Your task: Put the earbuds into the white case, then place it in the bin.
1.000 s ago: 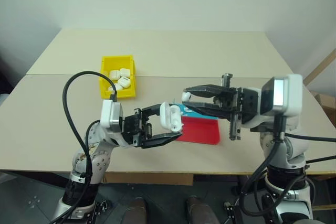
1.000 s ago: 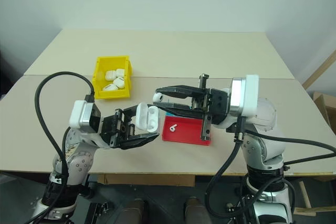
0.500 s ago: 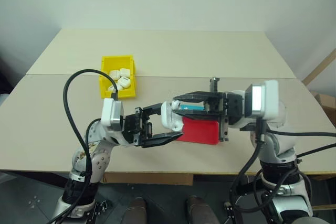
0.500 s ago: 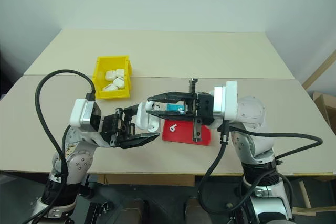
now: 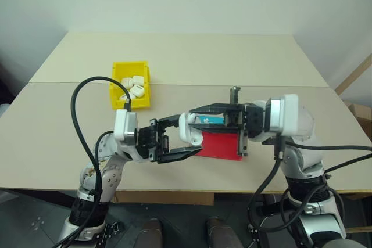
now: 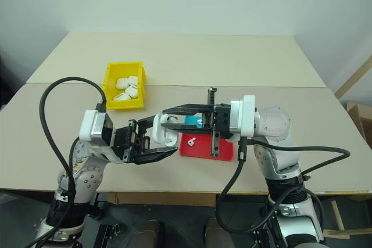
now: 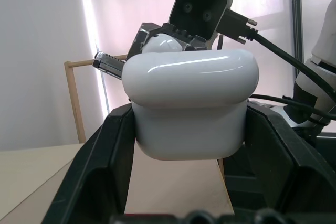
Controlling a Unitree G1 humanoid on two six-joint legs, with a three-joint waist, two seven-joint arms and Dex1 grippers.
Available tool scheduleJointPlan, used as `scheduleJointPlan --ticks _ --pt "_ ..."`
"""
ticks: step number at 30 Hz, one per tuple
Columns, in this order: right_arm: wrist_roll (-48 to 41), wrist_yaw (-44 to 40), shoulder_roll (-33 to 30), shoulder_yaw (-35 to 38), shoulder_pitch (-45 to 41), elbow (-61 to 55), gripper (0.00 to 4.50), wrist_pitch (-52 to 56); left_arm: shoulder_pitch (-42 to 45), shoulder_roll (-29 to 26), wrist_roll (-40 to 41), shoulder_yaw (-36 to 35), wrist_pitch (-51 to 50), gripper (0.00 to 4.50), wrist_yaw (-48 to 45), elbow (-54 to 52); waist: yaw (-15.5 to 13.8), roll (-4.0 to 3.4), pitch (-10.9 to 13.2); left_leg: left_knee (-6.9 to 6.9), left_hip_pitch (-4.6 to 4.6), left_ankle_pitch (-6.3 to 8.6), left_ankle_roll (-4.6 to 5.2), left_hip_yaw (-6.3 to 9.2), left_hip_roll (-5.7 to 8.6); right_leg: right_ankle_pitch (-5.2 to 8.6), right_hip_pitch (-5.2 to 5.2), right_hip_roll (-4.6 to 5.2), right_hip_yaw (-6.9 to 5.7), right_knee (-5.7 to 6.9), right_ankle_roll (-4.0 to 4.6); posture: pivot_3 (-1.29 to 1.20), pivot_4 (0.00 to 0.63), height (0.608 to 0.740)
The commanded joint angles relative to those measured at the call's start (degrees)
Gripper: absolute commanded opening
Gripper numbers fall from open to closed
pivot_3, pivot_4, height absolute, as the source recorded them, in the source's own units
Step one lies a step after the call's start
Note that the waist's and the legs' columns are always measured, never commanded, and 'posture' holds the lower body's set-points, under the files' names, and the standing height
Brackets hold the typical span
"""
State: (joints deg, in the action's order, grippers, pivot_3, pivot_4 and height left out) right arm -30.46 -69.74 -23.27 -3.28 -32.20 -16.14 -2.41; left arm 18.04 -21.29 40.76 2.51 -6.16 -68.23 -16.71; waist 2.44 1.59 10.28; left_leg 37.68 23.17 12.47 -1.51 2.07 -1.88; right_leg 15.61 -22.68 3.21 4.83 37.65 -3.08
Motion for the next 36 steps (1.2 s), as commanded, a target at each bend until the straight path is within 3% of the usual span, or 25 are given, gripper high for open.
scheduleJointPlan --ticks 1,6,14,27,32,36 --pt "0.8 0.0 -0.4 -0.6 -0.3 -0.2 0.62 -1.7 1.3 0.7 0.4 -0.4 1.5 2.79 -0.2 -1.2 0.0 0.0 0.0 0.0 0.0 0.0 0.0 0.0 0.0 0.0 0.0 0.0 0.0 0.0 0.0 0.0 0.15 0.74" --pt "1.0 -0.4 -0.4 -1.0 -0.2 0.5 0.62 -3.1 1.6 1.2 0.1 -0.6 2.0 2.79 -0.7 -0.7 0.0 0.0 0.0 0.0 0.0 0.0 0.0 0.0 0.0 0.0 0.0 0.0 0.0 0.0 0.0 0.0 0.15 0.74" --pt "0.6 -0.8 -1.3 -1.0 -0.4 0.5 3.3 -4.0 1.9 1.5 -0.2 -0.7 2.4 2.79 -1.1 -0.1 0.0 0.0 0.0 0.0 0.0 0.0 0.0 0.0 0.0 0.0 0.0 0.0 -0.01 0.0 0.0 0.0 0.15 0.74" --pt "-2.4 2.4 -4.0 2.7 -1.6 -0.3 3.3 -0.8 2.3 0.6 -4.0 -1.7 5.4 2.79 -2.1 3.9 0.0 0.0 0.0 0.0 0.0 0.0 0.0 0.01 0.01 0.0 0.01 0.01 -0.01 0.0 0.0 0.0 0.15 0.74" --pt "0.2 6.8 -13.8 2.2 -4.4 -2.3 3.3 13.9 -0.6 -4.5 -5.7 -4.9 9.5 2.79 -5.9 7.2 0.1 -0.04 0.0 -0.01 0.02 0.0 0.0 -0.01 0.0 0.0 -0.04 0.01 0.0 -0.01 0.01 0.0 0.15 0.74" --pt "6.5 5.9 -20.8 -3.8 -13.3 3.3 3.3 24.9 -5.3 -8.5 -5.3 -7.8 12.0 2.79 -9.2 7.2 0.2 -0.09 0.1 -0.1 0.04 0.0 0.0 -0.07 -0.03 0.0 -0.19 0.0 0.04 0.01 0.04 0.0 0.15 0.74"
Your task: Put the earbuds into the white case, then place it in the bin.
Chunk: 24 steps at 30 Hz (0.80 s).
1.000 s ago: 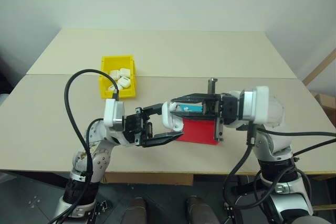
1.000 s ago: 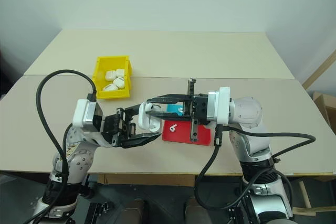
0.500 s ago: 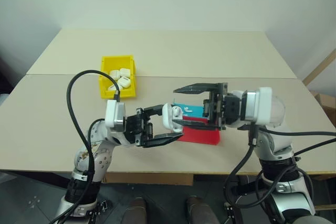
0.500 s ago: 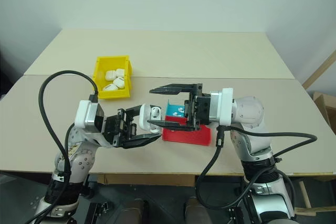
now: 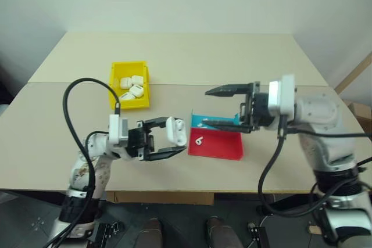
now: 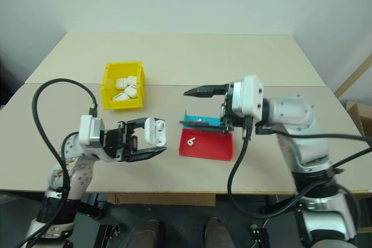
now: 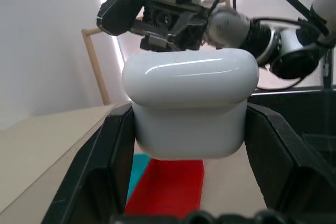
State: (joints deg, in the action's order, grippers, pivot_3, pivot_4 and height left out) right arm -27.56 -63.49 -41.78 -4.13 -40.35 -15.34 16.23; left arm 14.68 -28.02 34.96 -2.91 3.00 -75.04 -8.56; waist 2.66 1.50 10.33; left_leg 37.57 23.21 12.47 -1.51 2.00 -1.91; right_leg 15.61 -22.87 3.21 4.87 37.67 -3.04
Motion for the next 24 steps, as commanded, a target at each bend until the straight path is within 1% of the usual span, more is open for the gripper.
scheduleJointPlan --ticks 1,3,5,7,10,14,17,20,21,24 --pt "6.1 -1.5 -3.4 -5.3 -7.9 4.6 3.3 7.8 -3.3 -2.7 0.1 -2.9 3.5 2.79 -3.0 -1.0 0.1 -0.01 0.0 -0.03 0.0 0.0 0.0 -0.01 -0.01 0.0 -0.01 -0.01 -0.01 -0.02 0.02 0.0 0.15 0.74" --pt "9.6 -5.0 -4.2 -9.9 -13.2 9.3 3.3 9.8 -5.6 -4.0 -0.2 -3.7 4.8 2.79 -3.9 -1.2 0.0 -0.01 0.0 -0.07 -0.02 0.0 0.0 -0.11 -0.03 -0.02 -0.09 0.0 0.06 -0.01 0.05 0.0 0.15 0.74" --pt "14.4 -7.5 -3.3 -15.1 -18.7 15.0 3.3 11.1 -7.5 -4.5 -0.7 -3.9 5.4 2.79 -3.3 -2.1 0.0 -0.02 0.0 -0.11 0.03 0.0 0.0 -0.16 -0.03 -0.02 -0.17 0.01 0.09 -0.03 0.05 0.0 0.15 0.74" --pt "20.8 -9.5 0.0 -21.4 -24.7 23.7 3.3 10.1 -9.2 -3.7 -2.0 -4.0 6.7 2.79 -1.1 -3.4 0.0 -0.02 0.0 -0.15 0.08 0.0 0.0 -0.21 -0.03 -0.02 -0.25 0.02 0.14 -0.03 0.05 0.0 0.15 0.74" --pt "27.6 -11.2 3.7 -27.0 -29.2 33.0 3.3 5.4 -10.8 -2.7 -2.9 -3.7 7.2 2.79 1.8 -5.4 0.0 -0.02 0.0 -0.19 0.08 0.0 0.0 -0.27 -0.04 -0.02 -0.31 0.01 0.18 -0.01 0.06 0.0 0.15 0.74" --pt "33.4 -13.1 8.2 -30.7 -33.0 43.1 3.3 1.5 -12.5 -2.3 -3.5 -3.5 7.2 2.79 4.5 -7.6 -0.3 -0.02 0.0 -0.23 0.17 0.0 0.0 -0.25 0.01 -0.02 -0.38 0.08 0.16 -0.03 0.06 0.0 0.15 0.74" --pt "36.6 -12.7 11.3 -31.4 -35.1 50.1 3.3 -0.5 -13.3 -2.3 -3.9 -3.3 7.4 2.79 6.1 -8.5 -0.1 -0.04 0.0 -0.23 0.12 -0.01 -0.01 -0.29 0.02 -0.04 -0.38 0.1 0.19 0.02 0.07 0.0 0.15 0.74" --pt "39.1 -11.9 13.8 -31.2 -36.2 55.6 2.72 -2.9 -14.0 -2.1 -4.8 -2.7 7.9 2.79 7.4 -9.2 0.0 -0.04 0.0 -0.25 0.05 -0.01 -0.01 -0.28 0.0 -0.04 -0.37 0.07 0.18 0.09 0.08 0.0 0.15 0.74" --pt "39.7 -11.9 14.5 -31.1 -36.2 56.6 2.43 -3.4 -14.3 -2.1 -4.9 -2.5 7.8 2.79 7.9 -9.6 0.0 -0.04 0.0 -0.25 0.04 -0.01 -0.01 -0.28 0.0 -0.04 -0.37 0.07 0.19 0.09 0.09 0.0 0.15 0.74" --pt "41.3 -12.3 16.0 -31.0 -36.1 58.6 2.43 -4.7 -14.4 -1.8 -5.4 -1.8 7.7 2.79 9.2 -10.0 0.0 -0.05 0.0 -0.25 0.06 -0.01 -0.01 -0.29 0.01 -0.04 -0.37 0.07 0.19 0.08 0.08 0.0 0.15 0.74"
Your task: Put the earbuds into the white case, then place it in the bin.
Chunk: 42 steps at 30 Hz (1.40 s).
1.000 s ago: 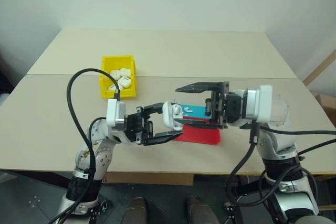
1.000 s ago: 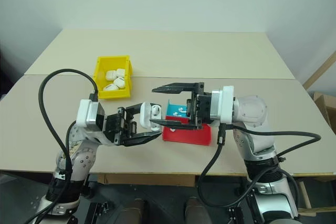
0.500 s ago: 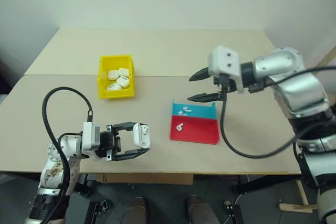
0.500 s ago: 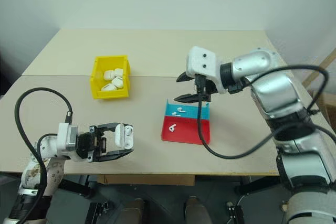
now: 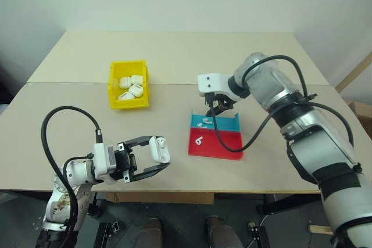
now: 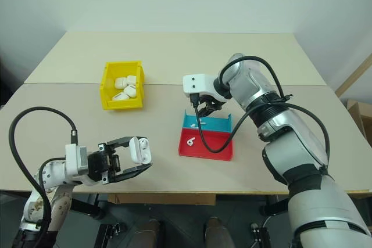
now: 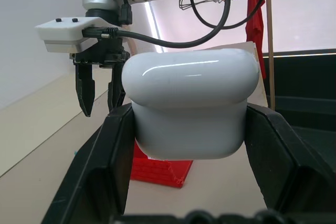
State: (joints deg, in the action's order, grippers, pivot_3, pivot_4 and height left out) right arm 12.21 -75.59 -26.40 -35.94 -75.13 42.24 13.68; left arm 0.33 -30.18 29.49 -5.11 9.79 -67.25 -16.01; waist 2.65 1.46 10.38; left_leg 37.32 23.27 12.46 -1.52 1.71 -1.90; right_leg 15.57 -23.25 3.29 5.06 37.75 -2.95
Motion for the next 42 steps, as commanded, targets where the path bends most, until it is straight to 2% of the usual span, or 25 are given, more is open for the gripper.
scheduleJointPlan --ticks 1,9,12,42 --pt "2.0 -0.1 1.2 0.8 -1.3 1.9 2.43 -2.4 0.0 0.5 -0.1 0.6 1.2 2.79 1.5 -2.5 0.0 0.0 0.0 0.0 0.0 0.0 0.0 0.0 0.0 0.0 0.0 0.0 0.0 0.01 0.0 0.0 0.15 0.74" --pt "5.1 1.7 4.9 1.6 -1.4 7.4 2.43 -2.3 1.2 0.7 -0.7 1.7 1.5 2.79 2.7 -2.0 0.0 -0.01 0.0 -0.01 -0.02 0.0 -0.01 0.01 0.0 0.0 0.0 -0.01 0.0 0.05 0.0 0.0 0.15 0.74" --pt "5.7 1.5 5.4 2.1 -1.0 7.6 1.88 -2.7 1.5 1.1 -0.7 2.5 1.2 2.79 3.4 -2.5 0.0 -0.01 0.0 -0.01 -0.01 -0.01 -0.01 0.01 0.0 0.0 -0.01 -0.01 0.0 0.05 0.0 0.0 0.15 0.74" --pt "9.3 3.8 7.6 2.7 -0.2 12.7 1.88 -4.6 2.9 1.2 -1.9 3.4 2.7 2.79 4.0 -0.7 0.1 -0.01 0.0 -0.01 -0.03 -0.01 -0.02 0.01 0.0 0.0 -0.01 -0.02 0.0 0.1 0.0 0.0 0.15 0.74"
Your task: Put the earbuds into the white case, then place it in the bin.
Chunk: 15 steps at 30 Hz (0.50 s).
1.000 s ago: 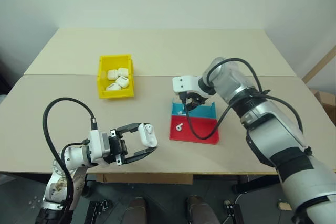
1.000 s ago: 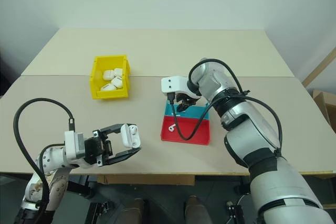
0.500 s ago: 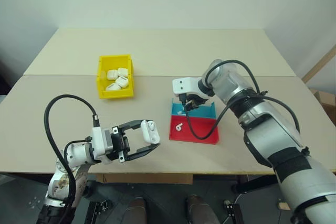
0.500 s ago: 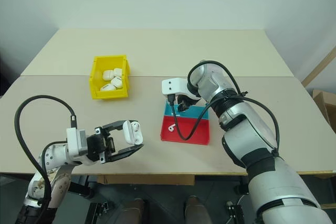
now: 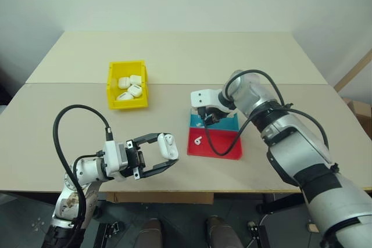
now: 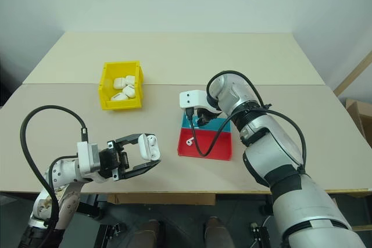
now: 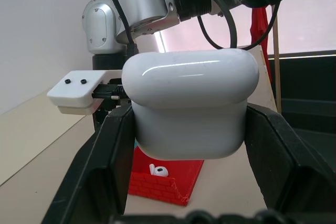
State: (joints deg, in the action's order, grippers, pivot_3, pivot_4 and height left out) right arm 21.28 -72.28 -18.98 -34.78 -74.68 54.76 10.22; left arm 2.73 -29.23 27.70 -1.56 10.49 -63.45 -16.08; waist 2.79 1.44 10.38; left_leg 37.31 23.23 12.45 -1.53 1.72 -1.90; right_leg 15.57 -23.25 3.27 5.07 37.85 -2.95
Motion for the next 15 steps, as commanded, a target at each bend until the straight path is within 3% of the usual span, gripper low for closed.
scheduleJointPlan --ticks 1,15 --pt "0.4 0.7 0.2 1.4 -0.6 0.3 1.88 -1.3 0.4 0.3 -0.2 -0.1 2.1 2.79 0.3 -0.6 0.0 0.0 0.0 0.0 0.0 0.0 0.0 0.0 0.0 0.0 0.0 0.0 0.0 0.0 0.0 0.0 0.15 0.74" --pt "1.9 2.8 1.2 1.6 -0.9 2.9 1.88 -3.1 0.4 0.3 -0.6 0.3 3.1 2.79 0.6 -0.2 0.1 0.0 0.0 0.0 -0.06 0.0 0.0 0.0 -0.01 0.0 0.03 -0.01 0.01 0.04 0.0 0.0 0.15 0.74"
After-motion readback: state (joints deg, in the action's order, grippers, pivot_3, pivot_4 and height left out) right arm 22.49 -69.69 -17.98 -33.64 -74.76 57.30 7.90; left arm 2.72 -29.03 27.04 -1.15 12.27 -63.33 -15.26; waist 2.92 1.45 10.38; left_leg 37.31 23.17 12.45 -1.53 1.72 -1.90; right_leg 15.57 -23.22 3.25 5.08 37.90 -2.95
